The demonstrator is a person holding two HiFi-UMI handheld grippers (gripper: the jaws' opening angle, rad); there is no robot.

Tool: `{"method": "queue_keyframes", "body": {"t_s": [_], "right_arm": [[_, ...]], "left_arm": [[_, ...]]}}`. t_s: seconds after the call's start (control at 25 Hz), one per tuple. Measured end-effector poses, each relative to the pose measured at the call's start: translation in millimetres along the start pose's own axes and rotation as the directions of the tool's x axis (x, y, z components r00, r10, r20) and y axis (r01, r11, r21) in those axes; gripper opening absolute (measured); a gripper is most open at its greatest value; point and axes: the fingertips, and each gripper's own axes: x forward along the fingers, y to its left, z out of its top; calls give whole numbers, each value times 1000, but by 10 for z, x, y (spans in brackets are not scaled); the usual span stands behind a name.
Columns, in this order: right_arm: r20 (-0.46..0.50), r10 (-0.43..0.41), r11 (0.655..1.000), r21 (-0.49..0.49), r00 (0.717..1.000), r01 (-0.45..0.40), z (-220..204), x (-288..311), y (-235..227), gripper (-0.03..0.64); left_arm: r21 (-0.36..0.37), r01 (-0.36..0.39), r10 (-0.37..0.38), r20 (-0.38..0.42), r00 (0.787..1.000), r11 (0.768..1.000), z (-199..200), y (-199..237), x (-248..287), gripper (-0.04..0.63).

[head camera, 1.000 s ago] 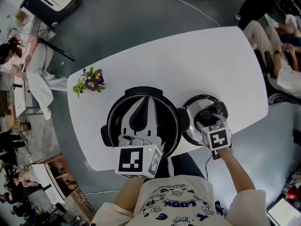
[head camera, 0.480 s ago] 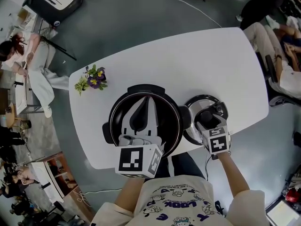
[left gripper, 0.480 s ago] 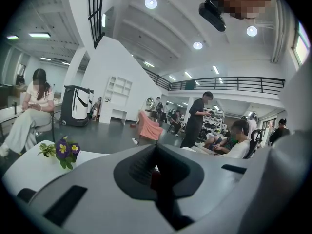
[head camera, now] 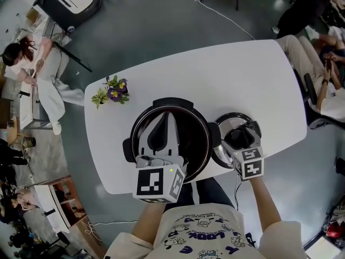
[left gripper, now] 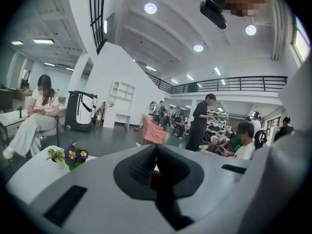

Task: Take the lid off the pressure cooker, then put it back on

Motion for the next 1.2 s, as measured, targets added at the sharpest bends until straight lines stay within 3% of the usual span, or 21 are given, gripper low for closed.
{"method": "queue_keyframes", "body": {"t_s": [0.16, 0.28, 0.44, 0.68, 1.04, 1.2], "right_arm": [[115, -16, 1000, 6, 993, 15, 351, -185, 54, 409], [226, -51, 999, 16, 973, 49, 686, -374, 21, 371], [367, -85, 996, 42, 926, 75, 1154, -726, 64, 304], [522, -95, 995, 41, 848, 87, 1664, -1182, 280, 253], [656, -97, 995, 56, 748, 80, 2143, -1637, 532, 199], [676, -124, 992, 83, 726, 91, 2174, -1819, 602, 132]], "left_arm": [[6, -19, 19, 25, 1000, 1000, 61, 55, -90, 14], [13, -34, 34, 45, 998, 999, 116, 98, -133, 14], [13, -53, 51, 78, 996, 999, 238, 154, -243, 14], [9, -62, 60, 137, 989, 998, 453, 206, -446, 14], [13, -76, 71, 228, 971, 997, 847, 238, -686, 14], [11, -76, 72, 242, 968, 997, 949, 221, -832, 14]]}}
